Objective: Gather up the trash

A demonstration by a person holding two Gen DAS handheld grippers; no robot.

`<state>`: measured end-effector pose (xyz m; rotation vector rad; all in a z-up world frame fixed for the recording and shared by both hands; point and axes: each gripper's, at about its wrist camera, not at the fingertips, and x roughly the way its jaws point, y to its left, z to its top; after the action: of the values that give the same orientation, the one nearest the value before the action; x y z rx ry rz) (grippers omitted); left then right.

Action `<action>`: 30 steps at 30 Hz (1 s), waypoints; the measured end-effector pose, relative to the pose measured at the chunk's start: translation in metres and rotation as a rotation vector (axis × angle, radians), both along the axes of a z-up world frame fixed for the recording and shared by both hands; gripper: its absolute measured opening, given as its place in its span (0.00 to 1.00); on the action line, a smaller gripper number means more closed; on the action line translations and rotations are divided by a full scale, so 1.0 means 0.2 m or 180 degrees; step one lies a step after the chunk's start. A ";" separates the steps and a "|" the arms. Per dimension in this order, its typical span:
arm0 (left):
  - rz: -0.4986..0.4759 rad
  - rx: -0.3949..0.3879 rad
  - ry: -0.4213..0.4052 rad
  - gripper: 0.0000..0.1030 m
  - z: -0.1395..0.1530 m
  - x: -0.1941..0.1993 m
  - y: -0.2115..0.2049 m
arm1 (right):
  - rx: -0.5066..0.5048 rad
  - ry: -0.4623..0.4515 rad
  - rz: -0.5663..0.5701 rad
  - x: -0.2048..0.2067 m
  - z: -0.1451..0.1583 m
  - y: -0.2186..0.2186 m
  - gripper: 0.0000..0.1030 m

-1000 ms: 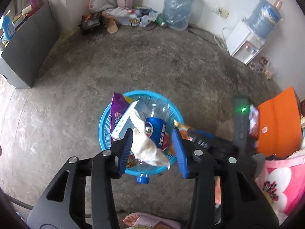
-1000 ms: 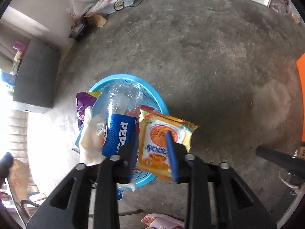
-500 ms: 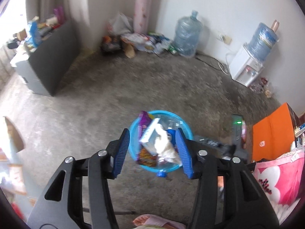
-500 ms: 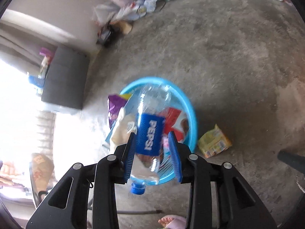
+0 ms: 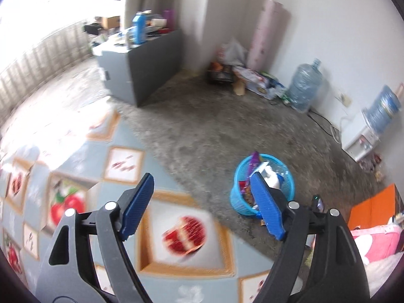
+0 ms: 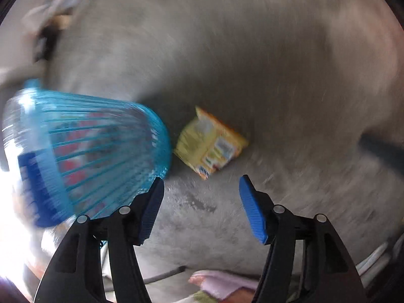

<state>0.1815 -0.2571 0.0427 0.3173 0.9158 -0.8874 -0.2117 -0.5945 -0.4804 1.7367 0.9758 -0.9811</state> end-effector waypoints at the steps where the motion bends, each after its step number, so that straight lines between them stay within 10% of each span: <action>1: 0.0059 0.0011 -0.0006 0.73 0.01 0.01 0.04 | 0.0157 -0.0025 -0.0146 0.00 -0.08 0.02 0.60; 11: 0.0375 0.0068 0.0054 0.73 -0.01 0.06 0.19 | 0.0592 0.0395 -0.0501 0.11 -0.49 0.05 0.60; 19: 0.0442 0.0170 0.0000 0.73 -0.02 0.02 0.22 | 0.0329 0.0649 -0.0214 0.26 -0.52 -0.02 0.44; 24: 0.0469 0.0171 0.0001 0.73 -0.03 0.01 0.23 | 0.0229 0.0887 -0.0072 0.30 -0.48 -0.02 0.11; 30: 0.0488 0.0122 -0.0039 0.73 -0.01 0.00 0.24 | 0.0036 0.0769 -0.0181 0.20 -0.35 0.00 0.05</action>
<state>0.1819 -0.2090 0.0406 0.2811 0.9339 -0.7270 -0.1709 -0.5945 -0.5505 1.6896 1.0899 -1.2458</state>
